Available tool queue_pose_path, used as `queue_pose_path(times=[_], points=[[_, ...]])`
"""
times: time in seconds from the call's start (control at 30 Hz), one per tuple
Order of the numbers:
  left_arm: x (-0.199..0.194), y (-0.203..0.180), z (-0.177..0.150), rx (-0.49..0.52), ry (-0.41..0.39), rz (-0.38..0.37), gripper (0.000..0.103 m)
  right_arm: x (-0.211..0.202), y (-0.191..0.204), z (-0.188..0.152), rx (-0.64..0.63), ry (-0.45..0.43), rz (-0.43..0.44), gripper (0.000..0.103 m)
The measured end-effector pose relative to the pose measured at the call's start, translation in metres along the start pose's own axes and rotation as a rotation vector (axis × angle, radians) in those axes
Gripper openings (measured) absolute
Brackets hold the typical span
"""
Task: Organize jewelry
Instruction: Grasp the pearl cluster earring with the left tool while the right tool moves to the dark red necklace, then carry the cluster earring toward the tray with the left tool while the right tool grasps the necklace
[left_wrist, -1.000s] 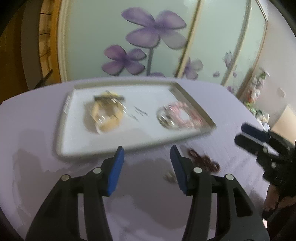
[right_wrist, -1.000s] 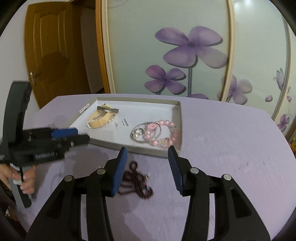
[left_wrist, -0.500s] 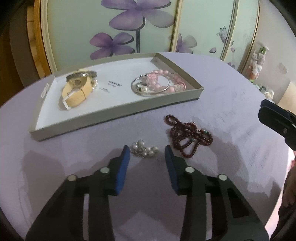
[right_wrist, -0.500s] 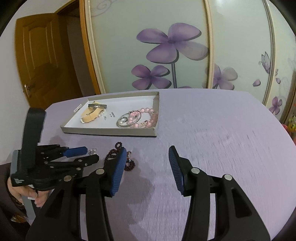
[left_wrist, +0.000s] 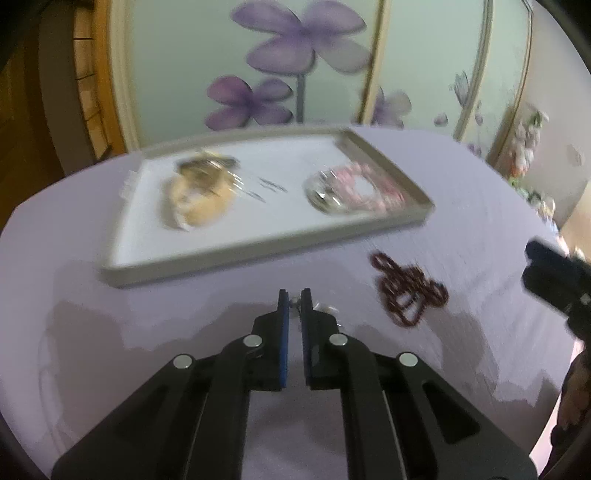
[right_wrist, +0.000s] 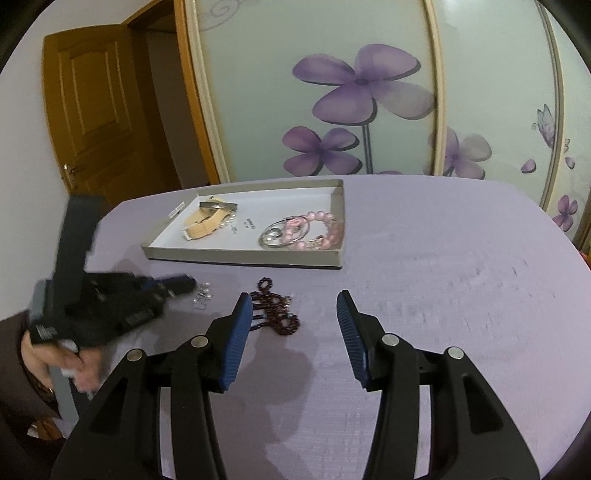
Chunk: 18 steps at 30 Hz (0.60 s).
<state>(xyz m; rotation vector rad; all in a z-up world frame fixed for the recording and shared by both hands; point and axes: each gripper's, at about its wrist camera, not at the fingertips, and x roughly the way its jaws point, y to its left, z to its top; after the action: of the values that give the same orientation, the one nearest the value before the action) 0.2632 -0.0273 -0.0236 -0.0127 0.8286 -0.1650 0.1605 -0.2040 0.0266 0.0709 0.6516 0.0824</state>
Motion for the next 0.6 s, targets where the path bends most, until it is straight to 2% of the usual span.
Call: queue_pose_path(times=[0.3,0.53,0.6], points=[[-0.062,0.055,0.024,-0.102,-0.136,0.025,0.007,0.016,0.020,-0.002,-0.031,0.043,0.049,0.049],[-0.087,0.069,0.034,-0.121,-0.186,0.022,0.007,0.030,0.033,-0.004,-0.055,0.085,0.063,0.050],[-0.093,0.069,0.038,-0.118,-0.201,0.021,0.007,0.033,0.036,-0.004,-0.062,0.097,0.062,0.056]])
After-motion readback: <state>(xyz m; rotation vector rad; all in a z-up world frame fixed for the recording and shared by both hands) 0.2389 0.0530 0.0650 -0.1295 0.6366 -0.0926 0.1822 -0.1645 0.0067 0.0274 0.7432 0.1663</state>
